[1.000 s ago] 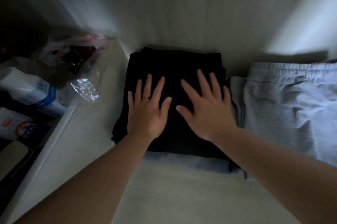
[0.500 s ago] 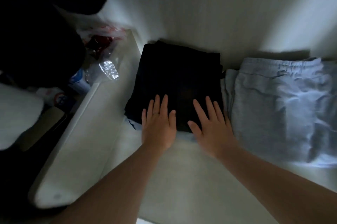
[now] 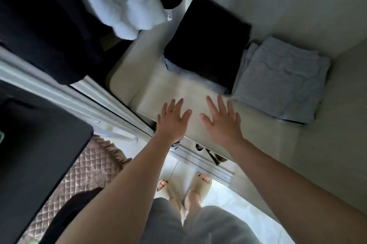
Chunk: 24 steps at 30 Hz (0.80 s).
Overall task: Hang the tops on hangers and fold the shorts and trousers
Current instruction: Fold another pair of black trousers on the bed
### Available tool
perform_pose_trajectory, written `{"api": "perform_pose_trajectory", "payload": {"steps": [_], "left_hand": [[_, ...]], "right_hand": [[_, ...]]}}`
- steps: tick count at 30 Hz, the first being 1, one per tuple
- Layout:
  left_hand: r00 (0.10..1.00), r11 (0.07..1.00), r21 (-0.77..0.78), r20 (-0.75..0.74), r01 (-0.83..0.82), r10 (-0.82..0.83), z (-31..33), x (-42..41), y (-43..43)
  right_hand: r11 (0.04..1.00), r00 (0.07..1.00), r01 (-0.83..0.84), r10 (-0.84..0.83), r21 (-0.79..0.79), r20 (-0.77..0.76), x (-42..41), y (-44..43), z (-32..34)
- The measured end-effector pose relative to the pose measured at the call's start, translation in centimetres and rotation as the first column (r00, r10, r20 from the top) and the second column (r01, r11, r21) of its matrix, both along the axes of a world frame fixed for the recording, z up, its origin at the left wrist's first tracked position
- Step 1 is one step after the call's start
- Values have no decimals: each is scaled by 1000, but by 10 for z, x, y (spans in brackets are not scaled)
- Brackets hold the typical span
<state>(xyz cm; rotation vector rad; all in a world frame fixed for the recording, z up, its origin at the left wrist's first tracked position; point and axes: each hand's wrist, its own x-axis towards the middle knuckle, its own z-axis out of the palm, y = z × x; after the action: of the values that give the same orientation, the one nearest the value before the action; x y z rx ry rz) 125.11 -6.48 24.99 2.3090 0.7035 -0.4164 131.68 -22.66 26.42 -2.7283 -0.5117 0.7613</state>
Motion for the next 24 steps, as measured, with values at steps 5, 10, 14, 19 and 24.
{"api": "perform_pose_trajectory", "payload": {"steps": [5,10,14,19,24], "left_hand": [[995,996,52,78,-70,66,54,-74,-15],[985,990,132,173,-48,24,112,-139,-23],[958,981,192,284,-9,-47,160,-191,-24],[923,954,300,363,13,-127,204,-257,-27],[921,918,385,384,-97,-64,227,-335,-26]], "right_hand": [[998,998,-17,14,60,53,-41,-10,48],[987,984,-121,105,110,143,-93,-19,92],[967,969,-185,150,174,198,-140,-20,122],[915,955,-251,182,315,233,-204,-11,153],[825,941,-332,257,457,219,-265,3,173]]}}
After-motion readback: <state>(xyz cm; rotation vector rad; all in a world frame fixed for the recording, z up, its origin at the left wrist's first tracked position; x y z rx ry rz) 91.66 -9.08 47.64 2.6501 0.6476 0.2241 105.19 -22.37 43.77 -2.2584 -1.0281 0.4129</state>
